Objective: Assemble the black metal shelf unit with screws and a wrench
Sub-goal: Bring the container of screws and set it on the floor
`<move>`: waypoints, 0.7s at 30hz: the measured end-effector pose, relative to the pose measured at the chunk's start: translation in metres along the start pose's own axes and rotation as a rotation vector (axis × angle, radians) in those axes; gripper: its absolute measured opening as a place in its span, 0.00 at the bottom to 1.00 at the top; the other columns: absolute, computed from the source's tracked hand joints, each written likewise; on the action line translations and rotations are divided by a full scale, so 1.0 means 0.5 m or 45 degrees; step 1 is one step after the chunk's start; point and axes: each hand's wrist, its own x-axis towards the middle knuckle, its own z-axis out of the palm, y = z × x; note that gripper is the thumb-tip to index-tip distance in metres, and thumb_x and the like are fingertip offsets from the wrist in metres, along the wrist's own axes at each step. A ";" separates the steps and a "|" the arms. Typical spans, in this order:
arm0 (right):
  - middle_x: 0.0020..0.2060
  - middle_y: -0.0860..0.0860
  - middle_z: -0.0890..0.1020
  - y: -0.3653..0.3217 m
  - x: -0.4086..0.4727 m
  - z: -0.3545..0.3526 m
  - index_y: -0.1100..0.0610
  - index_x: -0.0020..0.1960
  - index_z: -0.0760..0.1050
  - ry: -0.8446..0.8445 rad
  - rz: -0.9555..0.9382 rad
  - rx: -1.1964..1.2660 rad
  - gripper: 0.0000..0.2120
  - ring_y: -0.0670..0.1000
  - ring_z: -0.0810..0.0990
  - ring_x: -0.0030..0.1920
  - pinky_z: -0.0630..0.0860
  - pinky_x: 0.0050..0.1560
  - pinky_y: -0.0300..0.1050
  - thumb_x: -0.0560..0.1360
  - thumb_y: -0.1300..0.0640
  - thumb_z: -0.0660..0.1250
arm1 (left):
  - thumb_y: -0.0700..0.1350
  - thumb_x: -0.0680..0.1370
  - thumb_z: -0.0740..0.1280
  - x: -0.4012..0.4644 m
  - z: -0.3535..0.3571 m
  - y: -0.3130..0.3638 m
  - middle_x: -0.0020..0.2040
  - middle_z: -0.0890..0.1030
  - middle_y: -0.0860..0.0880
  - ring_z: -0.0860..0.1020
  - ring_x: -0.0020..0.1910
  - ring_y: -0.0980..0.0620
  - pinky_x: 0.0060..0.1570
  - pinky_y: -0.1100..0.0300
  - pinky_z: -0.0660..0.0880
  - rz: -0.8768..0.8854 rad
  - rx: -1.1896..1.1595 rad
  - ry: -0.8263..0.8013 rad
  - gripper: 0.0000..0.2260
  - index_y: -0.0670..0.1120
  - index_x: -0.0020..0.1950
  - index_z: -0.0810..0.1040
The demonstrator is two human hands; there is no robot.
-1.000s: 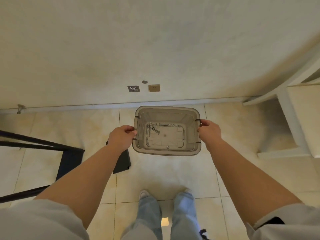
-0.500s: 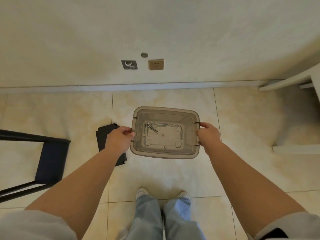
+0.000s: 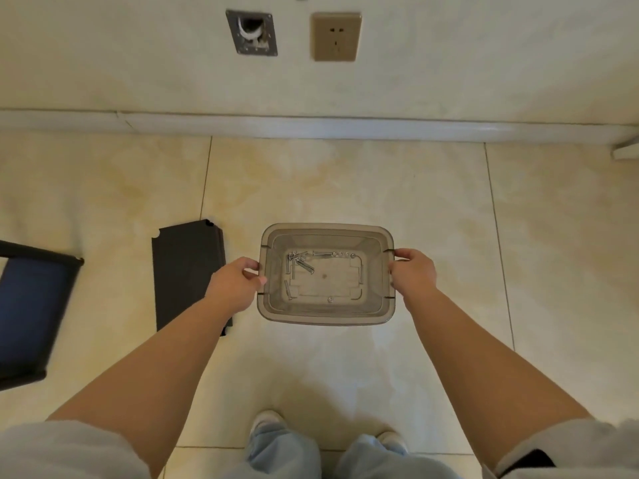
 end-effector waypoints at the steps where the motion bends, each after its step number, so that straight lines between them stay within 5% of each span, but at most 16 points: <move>1: 0.49 0.53 0.82 0.014 0.015 0.007 0.54 0.61 0.74 0.002 -0.003 -0.021 0.17 0.54 0.79 0.46 0.78 0.51 0.49 0.72 0.63 0.64 | 0.46 0.79 0.65 0.015 0.017 -0.009 0.42 0.74 0.53 0.72 0.46 0.50 0.47 0.59 0.68 -0.007 -0.001 -0.006 0.12 0.47 0.62 0.72; 8: 0.47 0.51 0.79 0.085 0.080 0.045 0.54 0.59 0.74 0.018 -0.060 -0.121 0.12 0.51 0.76 0.40 0.68 0.36 0.41 0.77 0.54 0.63 | 0.45 0.79 0.65 0.082 0.092 -0.045 0.45 0.77 0.49 0.74 0.43 0.51 0.41 0.61 0.69 -0.020 0.046 -0.042 0.09 0.47 0.58 0.72; 16: 0.48 0.49 0.78 0.116 0.124 0.046 0.53 0.60 0.73 0.072 -0.084 -0.105 0.13 0.46 0.73 0.35 0.66 0.34 0.41 0.77 0.53 0.62 | 0.46 0.77 0.67 0.125 0.137 -0.047 0.51 0.81 0.46 0.78 0.48 0.48 0.41 0.60 0.70 0.010 0.012 -0.026 0.10 0.47 0.58 0.74; 21: 0.48 0.49 0.77 0.126 0.149 0.043 0.53 0.62 0.72 0.064 -0.094 -0.145 0.14 0.50 0.75 0.41 0.65 0.32 0.39 0.77 0.54 0.62 | 0.46 0.78 0.67 0.145 0.157 -0.032 0.51 0.80 0.46 0.77 0.49 0.48 0.38 0.63 0.69 0.042 0.030 -0.018 0.09 0.47 0.57 0.73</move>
